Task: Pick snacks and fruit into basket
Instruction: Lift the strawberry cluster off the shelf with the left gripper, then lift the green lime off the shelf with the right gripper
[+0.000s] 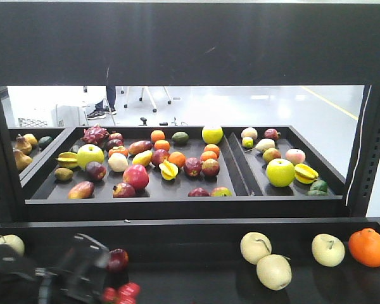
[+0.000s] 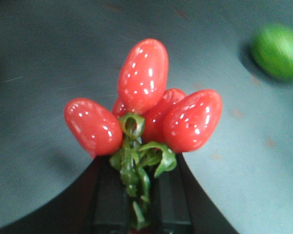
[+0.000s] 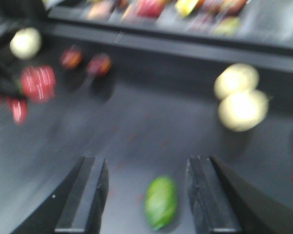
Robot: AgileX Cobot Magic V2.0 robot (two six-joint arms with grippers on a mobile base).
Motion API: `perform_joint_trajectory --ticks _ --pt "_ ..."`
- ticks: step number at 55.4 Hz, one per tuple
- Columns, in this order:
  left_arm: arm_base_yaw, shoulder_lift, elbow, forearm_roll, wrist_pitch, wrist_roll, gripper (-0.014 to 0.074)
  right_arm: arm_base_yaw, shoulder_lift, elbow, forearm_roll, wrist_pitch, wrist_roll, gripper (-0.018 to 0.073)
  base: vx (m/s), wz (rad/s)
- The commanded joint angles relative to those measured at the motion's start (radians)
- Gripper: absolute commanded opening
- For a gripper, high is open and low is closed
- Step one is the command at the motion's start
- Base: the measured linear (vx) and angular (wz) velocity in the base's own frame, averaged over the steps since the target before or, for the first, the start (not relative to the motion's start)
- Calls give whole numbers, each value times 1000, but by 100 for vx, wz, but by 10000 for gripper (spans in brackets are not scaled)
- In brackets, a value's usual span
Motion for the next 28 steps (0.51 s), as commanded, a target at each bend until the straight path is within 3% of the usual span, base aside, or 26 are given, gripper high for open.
perform_joint_trajectory --ticks 1,8,16,28 --pt "45 -148 57 -70 -60 -16 -7 -2 113 -116 -43 47 62 447 0 0" --pt "96 -292 180 -77 -146 -16 -7 -1 287 -243 -200 157 159 470 0 0" --pt "136 -449 275 -76 -176 -15 -6 -1 478 -358 -338 172 265 484 0 0" --pt "141 -555 319 -77 -191 -15 -6 -1 745 -537 -355 293 271 501 0 0"
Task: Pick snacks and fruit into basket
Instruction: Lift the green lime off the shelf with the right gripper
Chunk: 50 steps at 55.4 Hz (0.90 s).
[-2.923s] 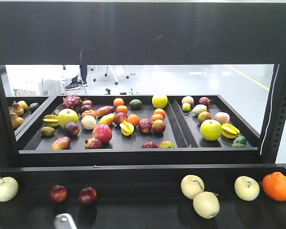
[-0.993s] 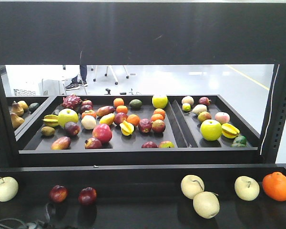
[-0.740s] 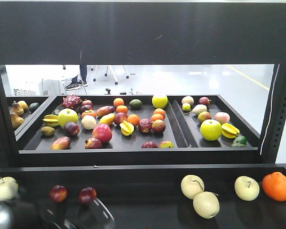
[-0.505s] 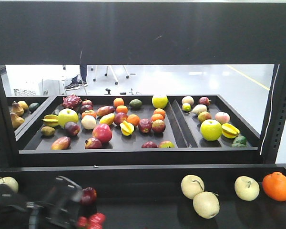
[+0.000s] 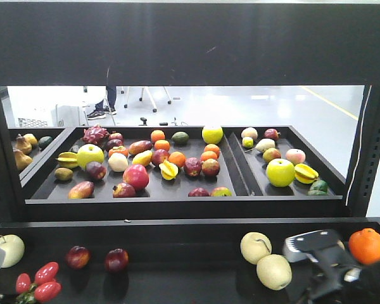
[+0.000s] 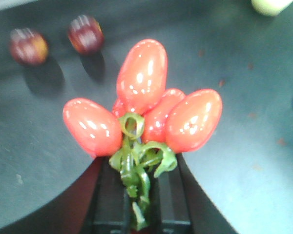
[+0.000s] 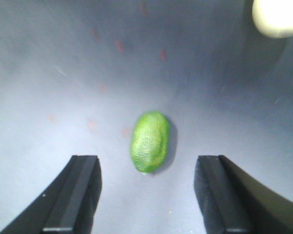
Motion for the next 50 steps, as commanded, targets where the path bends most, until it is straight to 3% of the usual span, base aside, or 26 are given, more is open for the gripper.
perform_joint_trajectory --ticks 1,9,16,27,35,50 --pt "2 -54 -17 -37 -41 -8 -6 -1 76 -106 1 34 2 505 0 0" --pt "2 -57 -17 -37 -39 -8 -6 10 210 -207 -12 89 27 546 0 0" --pt "2 -57 -17 -37 -40 -8 -6 67 290 -260 -69 91 65 587 0 0" --pt "2 -57 -17 -37 -41 -8 -6 141 395 -314 -216 68 249 624 0 0" --pt "2 -57 -17 -37 -41 -8 -6 153 479 -358 -277 112 347 624 0 0" --pt "2 -57 -17 -37 -39 -8 -6 153 603 -395 -314 140 372 609 0 0"
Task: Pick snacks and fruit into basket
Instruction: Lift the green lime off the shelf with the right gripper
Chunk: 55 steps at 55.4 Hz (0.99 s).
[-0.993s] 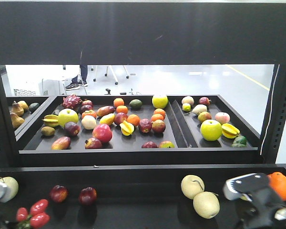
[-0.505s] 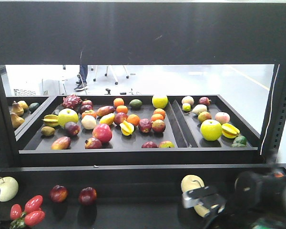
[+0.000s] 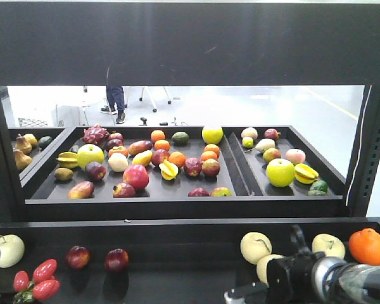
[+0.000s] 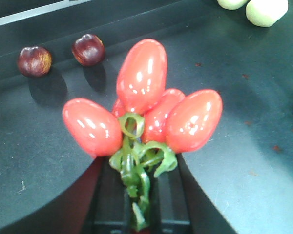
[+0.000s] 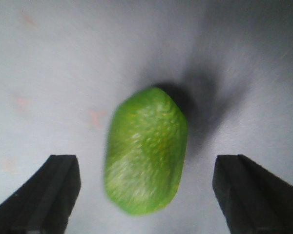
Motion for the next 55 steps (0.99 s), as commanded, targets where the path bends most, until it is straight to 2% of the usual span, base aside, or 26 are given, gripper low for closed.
perform_joint_trajectory --ticks 1,9,17,28,48,55 --pt "2 -28 -23 -33 -39 -8 -6 0 -22 -37 -10 -3 0 607 0 0" --pt "2 -28 -23 -32 -39 -8 -6 0 7 -58 -9 -3 0 562 0 0" --pt "2 -28 -23 -31 -40 -8 -6 1 23 -66 22 8 -45 466 0 0" --pt "2 -28 -23 -31 -40 -7 -6 1 33 -66 77 10 -83 310 0 0" --pt "2 -28 -23 -31 -39 -7 -6 -6 -5 -93 62 121 -79 7 0 0" --pt "2 -28 -23 -31 -38 -7 -6 -16 -95 -104 79 70 -74 -14 0 0"
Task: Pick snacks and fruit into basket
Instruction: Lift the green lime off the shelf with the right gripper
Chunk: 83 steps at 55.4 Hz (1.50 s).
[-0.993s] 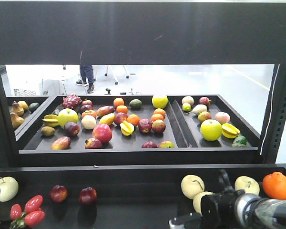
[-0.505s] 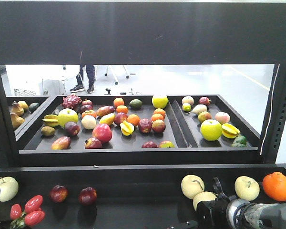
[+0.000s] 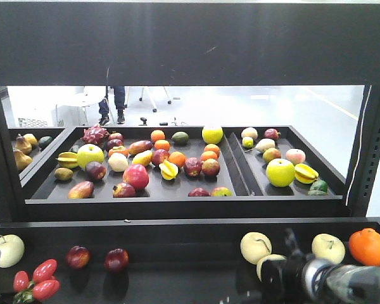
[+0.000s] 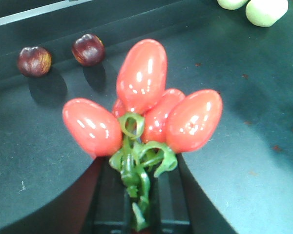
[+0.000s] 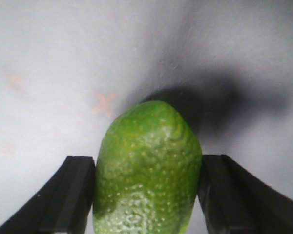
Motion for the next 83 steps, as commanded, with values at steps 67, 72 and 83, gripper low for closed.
perform_joint_trajectory --ticks 67,72,83 --pt "2 -176 -23 -81 -111 30 -6 -11 -1336 615 -126 -564 169 -8 0 0" --pt "2 -235 -23 -81 -110 54 -6 -11 -1336 615 -126 -564 169 -8 0 0" --pt "2 -321 -23 -82 -89 55 -6 -11 -1336 615 -126 -564 169 -8 0 0"
